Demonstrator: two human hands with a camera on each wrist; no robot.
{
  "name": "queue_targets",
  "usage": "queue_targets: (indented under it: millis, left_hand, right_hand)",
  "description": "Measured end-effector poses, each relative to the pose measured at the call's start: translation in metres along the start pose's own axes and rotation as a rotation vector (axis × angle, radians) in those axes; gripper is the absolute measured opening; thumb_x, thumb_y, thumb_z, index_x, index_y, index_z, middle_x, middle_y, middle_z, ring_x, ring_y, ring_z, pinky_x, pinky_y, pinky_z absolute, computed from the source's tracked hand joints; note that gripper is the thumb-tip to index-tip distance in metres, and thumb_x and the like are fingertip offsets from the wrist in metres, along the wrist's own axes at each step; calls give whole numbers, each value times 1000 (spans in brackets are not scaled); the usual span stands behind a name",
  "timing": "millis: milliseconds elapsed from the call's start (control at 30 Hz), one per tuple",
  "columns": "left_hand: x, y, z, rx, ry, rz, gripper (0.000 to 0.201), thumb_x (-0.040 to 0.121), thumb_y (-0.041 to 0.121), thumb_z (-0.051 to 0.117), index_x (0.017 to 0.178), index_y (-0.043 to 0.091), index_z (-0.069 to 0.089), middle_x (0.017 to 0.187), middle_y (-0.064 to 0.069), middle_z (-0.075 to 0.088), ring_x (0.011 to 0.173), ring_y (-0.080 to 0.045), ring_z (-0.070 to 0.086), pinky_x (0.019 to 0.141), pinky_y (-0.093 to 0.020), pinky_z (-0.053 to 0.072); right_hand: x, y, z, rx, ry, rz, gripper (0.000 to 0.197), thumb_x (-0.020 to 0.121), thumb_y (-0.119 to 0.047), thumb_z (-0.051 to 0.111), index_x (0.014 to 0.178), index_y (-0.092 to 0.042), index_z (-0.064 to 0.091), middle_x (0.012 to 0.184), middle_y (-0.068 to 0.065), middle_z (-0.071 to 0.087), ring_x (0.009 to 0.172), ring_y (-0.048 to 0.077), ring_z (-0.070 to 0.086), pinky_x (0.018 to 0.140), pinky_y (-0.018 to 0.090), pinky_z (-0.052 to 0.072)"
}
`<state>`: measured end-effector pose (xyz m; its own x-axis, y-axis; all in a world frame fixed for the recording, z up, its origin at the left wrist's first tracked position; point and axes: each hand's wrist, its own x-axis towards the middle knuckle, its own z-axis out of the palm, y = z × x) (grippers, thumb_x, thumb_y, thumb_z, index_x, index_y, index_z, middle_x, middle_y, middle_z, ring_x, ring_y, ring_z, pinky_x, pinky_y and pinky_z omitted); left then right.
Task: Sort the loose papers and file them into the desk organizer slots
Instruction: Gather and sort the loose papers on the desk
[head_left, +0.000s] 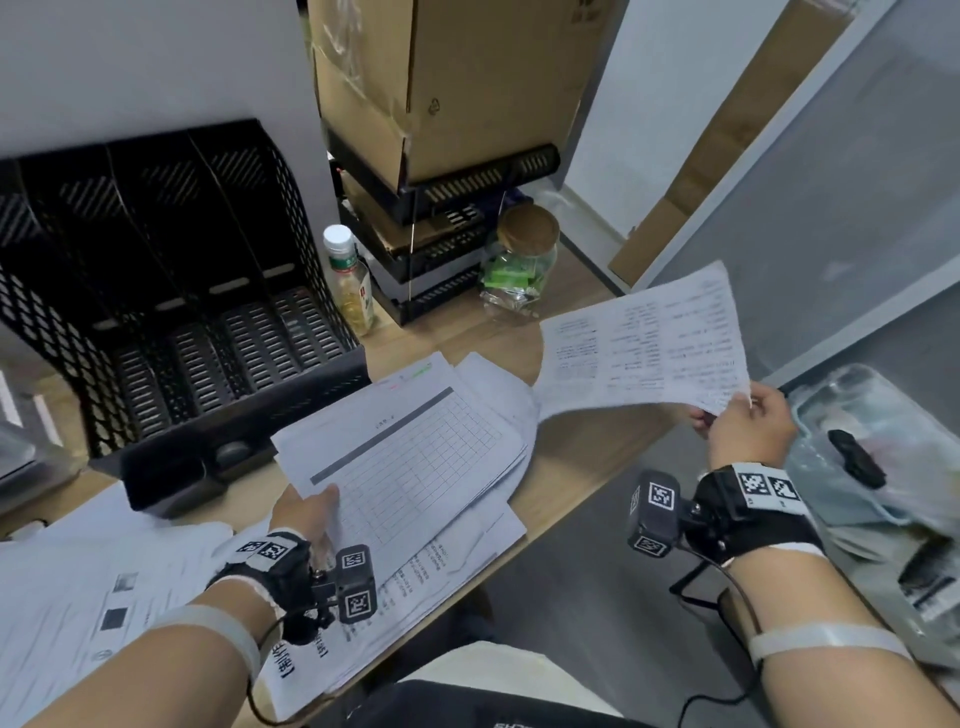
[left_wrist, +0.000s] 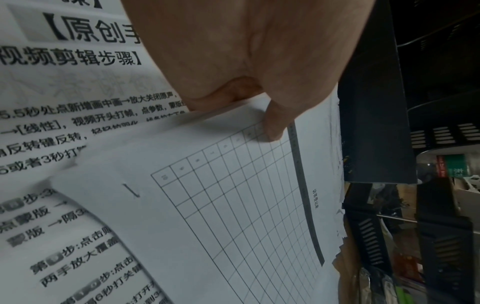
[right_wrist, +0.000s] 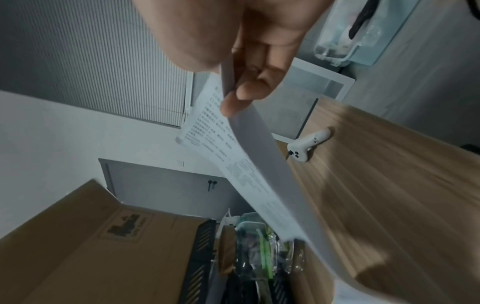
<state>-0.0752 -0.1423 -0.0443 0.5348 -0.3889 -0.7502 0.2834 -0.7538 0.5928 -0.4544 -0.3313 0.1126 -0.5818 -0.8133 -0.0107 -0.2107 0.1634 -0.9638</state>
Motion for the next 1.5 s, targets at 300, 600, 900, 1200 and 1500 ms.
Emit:
queue_targets:
  millis: [300, 600, 900, 1200, 1500]
  left_hand:
    - [-28, 14, 13, -322, -189, -5, 18, 93, 14, 66, 111, 18, 64, 98, -17, 74, 82, -38, 70, 68, -49, 62]
    - [-46, 24, 18, -344, -386, -53, 38, 97, 51, 54, 120, 24, 66, 116, -4, 73, 99, -20, 68, 71, -36, 59]
    - [-43, 13, 19, -258, -350, 99, 34, 88, 1, 71, 117, 15, 62, 113, -8, 75, 95, -24, 75, 64, -33, 62]
    - [-23, -6, 29, -164, -333, 111, 57, 68, 27, 90, 119, 21, 66, 116, -6, 77, 102, -31, 75, 91, -53, 58]
    - [-22, 4, 30, -50, -61, 195, 22, 91, 30, 68, 100, 10, 73, 97, -13, 77, 91, -36, 73, 89, -54, 58]
  right_hand:
    - [-84, 10, 39, 207, -589, 506, 24, 95, 0, 52, 118, -7, 53, 105, 15, 72, 72, 24, 74, 55, 28, 58]
    - [-176, 40, 101, -305, -1353, 896, 40, 105, -28, 34, 95, -4, 66, 82, 7, 76, 72, 17, 71, 53, 19, 52]
    - [-139, 69, 125, -786, -1277, 56, 21, 92, -24, 55, 105, -18, 70, 103, 8, 68, 82, 20, 66, 74, 33, 53]
    - [-149, 92, 132, -1496, -1643, -408, 40, 90, -30, 42, 129, -20, 43, 135, 13, 44, 109, 34, 53, 88, 37, 47]
    - [-105, 86, 156, -911, -1407, -136, 43, 87, -21, 62, 129, -22, 56, 134, 5, 56, 119, 21, 56, 102, 32, 45]
